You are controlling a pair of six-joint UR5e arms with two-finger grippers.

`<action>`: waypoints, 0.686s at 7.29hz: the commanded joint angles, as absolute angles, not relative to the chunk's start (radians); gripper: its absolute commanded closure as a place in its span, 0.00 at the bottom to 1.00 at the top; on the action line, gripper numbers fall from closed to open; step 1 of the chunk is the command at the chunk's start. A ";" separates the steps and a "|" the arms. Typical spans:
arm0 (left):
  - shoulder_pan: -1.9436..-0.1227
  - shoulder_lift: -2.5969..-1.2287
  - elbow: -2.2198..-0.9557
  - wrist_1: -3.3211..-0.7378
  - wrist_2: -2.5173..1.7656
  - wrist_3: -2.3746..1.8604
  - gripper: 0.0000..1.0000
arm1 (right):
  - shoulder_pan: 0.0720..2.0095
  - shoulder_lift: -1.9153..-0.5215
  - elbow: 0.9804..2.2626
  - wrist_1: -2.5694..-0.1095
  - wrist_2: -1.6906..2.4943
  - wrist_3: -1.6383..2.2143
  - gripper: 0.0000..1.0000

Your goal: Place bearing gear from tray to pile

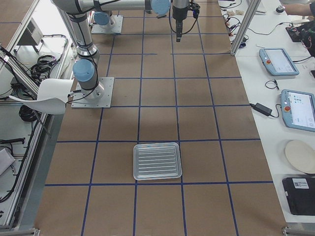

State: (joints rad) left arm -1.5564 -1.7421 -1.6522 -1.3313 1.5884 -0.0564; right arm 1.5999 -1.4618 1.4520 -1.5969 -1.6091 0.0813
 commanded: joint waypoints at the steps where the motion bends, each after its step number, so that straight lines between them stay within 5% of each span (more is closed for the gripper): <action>1: -1.632 -1.694 -1.652 -1.354 1.588 -0.150 0.00 | 1.600 -1.462 1.453 -1.597 -1.609 0.080 0.00; 5: -1.618 -1.635 -1.643 -1.420 1.589 -0.137 0.00 | 1.600 -1.462 1.453 -1.595 -1.609 0.081 0.00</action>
